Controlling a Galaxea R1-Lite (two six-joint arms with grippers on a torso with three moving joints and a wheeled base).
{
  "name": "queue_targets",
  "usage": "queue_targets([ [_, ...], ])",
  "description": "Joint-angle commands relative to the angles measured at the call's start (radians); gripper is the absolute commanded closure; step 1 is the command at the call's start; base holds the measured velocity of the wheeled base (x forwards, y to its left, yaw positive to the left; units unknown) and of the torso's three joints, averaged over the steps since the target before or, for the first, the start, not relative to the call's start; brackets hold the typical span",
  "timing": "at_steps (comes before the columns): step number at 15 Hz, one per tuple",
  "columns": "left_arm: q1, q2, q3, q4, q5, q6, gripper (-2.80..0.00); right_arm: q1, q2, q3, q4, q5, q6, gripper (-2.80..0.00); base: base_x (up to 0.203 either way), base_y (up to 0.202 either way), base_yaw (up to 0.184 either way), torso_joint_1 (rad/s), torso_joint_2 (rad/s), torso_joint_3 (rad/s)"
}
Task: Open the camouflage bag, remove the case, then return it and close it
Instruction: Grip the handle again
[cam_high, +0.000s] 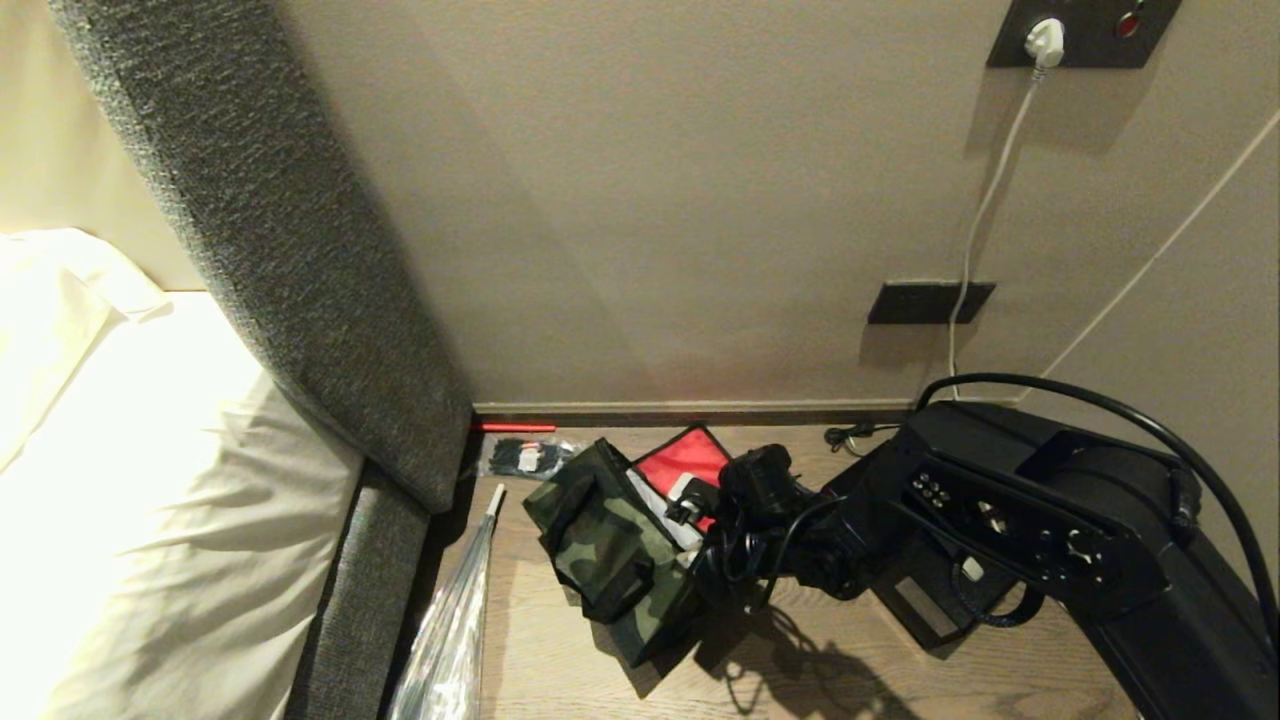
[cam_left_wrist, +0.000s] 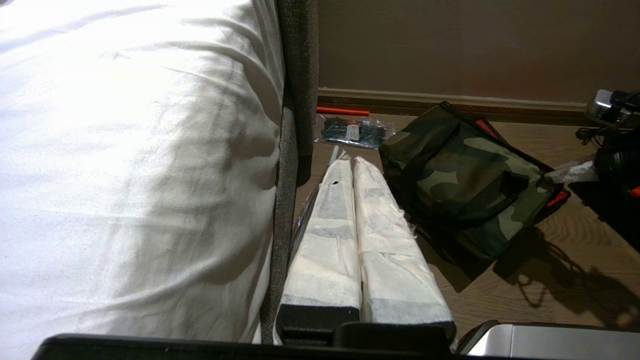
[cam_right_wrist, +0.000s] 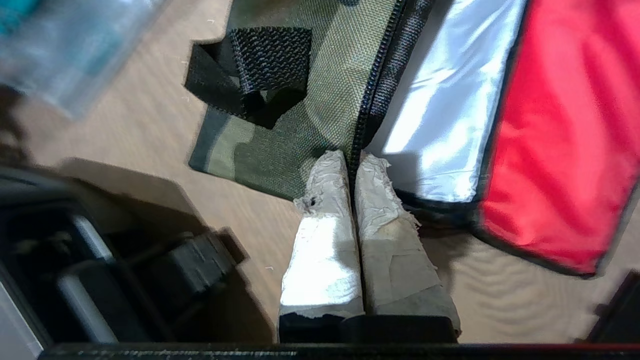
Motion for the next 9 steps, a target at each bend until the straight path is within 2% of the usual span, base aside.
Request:
queue_targets([
  [1,0.000,0.002,0.002,0.000,0.000,0.000,0.00,-0.001,-0.002,0.012,-0.020,-0.013,0.050,0.00,0.000,0.000,0.000,0.000,0.00,0.000],
  [2,0.000,0.002,0.003,0.000,0.000,0.000,0.00,-0.001,-0.003,0.014,-0.010,-0.033,0.057,-2.80,0.000,0.000,0.000,0.000,0.00,0.000],
  [4,0.000,0.002,0.002,0.000,0.000,0.000,0.00,-0.001,-0.012,0.024,0.003,-0.082,0.093,-2.80,0.000,0.000,0.000,0.000,0.00,0.000],
  [9,0.000,0.002,0.002,0.000,0.000,0.000,0.00,-0.001,-0.029,0.043,0.011,-0.105,0.141,-2.80,0.000,0.000,0.000,0.000,0.00,0.000],
])
